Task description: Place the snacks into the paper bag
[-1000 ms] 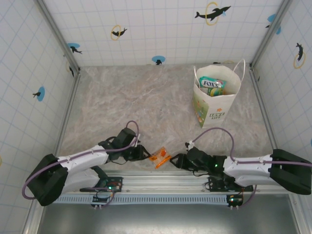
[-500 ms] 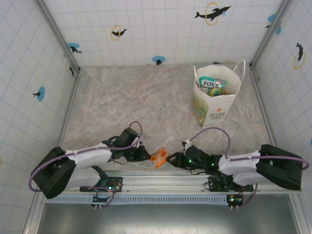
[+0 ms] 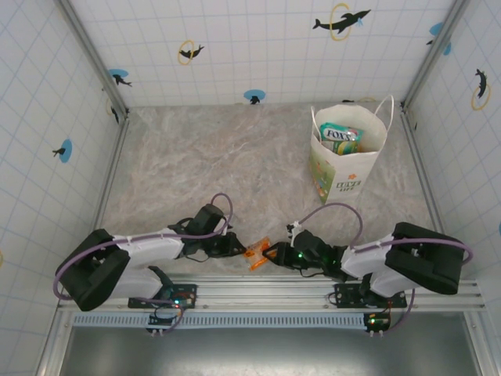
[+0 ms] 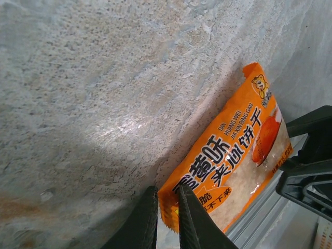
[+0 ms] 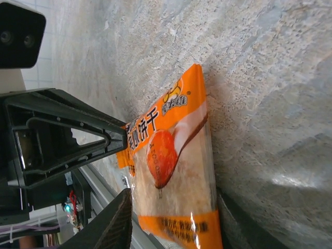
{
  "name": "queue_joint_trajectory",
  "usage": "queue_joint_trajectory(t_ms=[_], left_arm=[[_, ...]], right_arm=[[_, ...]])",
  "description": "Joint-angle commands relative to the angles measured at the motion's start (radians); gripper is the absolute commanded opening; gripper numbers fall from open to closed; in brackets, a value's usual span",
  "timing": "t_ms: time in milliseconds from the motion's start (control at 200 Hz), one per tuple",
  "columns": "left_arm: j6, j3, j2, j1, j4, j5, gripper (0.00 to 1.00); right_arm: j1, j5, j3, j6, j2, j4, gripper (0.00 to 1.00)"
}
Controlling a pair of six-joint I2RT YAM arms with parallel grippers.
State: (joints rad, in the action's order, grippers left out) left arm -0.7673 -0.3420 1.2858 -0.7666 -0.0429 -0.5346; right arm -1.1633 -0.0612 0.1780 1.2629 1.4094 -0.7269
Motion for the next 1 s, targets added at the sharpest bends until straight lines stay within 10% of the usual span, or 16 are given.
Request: queue_joint_trajectory(t_ms=[0, 450, 996], left_arm=[[0.005, -0.005, 0.026, -0.013, 0.017, 0.021, 0.16], [0.027, -0.069, 0.0, -0.014, 0.074, 0.09, 0.21], [0.006, -0.205, -0.097, -0.013, 0.064, 0.394, 0.65]], right_arm=[[0.003, -0.019, 0.021, -0.005, 0.048, -0.001, 0.39], [-0.007, 0.074, 0.009, -0.054, -0.112, 0.157, 0.15], [0.079, 0.269, 0.192, -0.303, -0.557, 0.573, 0.04]])
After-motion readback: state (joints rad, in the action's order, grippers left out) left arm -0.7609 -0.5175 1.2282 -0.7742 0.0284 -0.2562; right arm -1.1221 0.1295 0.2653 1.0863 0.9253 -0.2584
